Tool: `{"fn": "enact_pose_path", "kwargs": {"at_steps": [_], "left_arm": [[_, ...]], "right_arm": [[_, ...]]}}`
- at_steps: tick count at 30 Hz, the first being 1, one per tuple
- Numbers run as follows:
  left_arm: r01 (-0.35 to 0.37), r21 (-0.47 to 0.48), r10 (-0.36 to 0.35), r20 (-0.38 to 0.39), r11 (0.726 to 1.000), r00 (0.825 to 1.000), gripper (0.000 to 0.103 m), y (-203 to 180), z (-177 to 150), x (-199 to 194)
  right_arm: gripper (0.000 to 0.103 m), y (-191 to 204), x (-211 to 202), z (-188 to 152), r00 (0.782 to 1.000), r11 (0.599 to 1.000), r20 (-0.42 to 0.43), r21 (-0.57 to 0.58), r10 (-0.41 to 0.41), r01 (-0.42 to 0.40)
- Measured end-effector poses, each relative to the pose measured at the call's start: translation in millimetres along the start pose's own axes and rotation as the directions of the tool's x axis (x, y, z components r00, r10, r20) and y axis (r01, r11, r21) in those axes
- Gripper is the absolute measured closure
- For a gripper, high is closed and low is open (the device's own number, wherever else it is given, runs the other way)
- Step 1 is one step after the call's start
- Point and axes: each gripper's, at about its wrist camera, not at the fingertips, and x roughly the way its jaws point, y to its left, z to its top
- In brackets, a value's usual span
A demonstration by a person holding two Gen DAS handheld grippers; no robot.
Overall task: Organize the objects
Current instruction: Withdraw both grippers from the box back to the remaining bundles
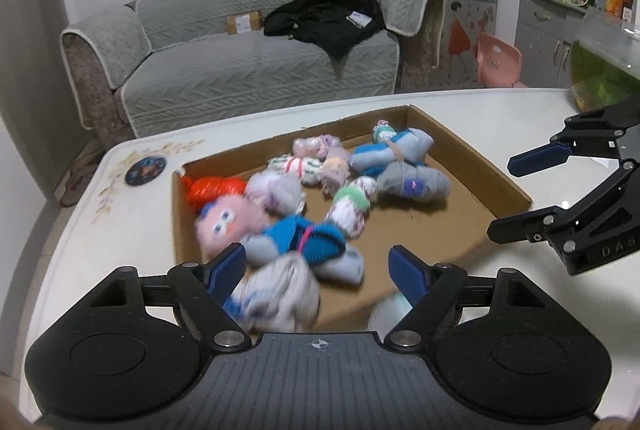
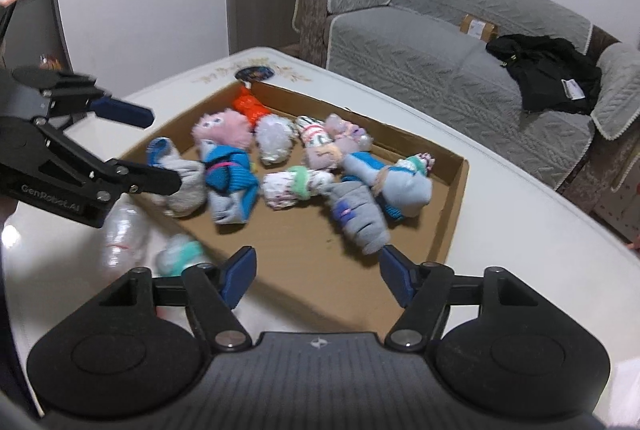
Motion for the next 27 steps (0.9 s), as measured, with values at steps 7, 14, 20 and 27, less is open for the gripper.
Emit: {"fn": "enact_pose_path", "kwargs": {"at_steps": [7,14,20,27], "left_arm": [[-0.003,-0.066,0.003,-0.009,0.998,1.0,0.015,5,-51,-23],[0.009,-0.162,-0.02,-0.068,0.987,0.997,0.015,16,-78,-12],[0.028,-0.2,-0.045,-0.077,0.979,0.996,0.013,20,-75,-2],[0.034,-0.222,-0.057,-0.096,0.974,0.994,0.013,22,-71,19]], "right_arm": [[0.035,30,-10,-27,0.994,0.994,0.075,0.072,0.074,-0.08],[0.035,51,19,-37,0.989,0.981,0.101,0.148,0.111,-0.125],[0.035,50,41,-36,0.99,0.976,0.079,0.177,0.118,-0.131],[0.046,55,48,-43,0.99,0.98,0.068,0.148,0.124,-0.133]]}}
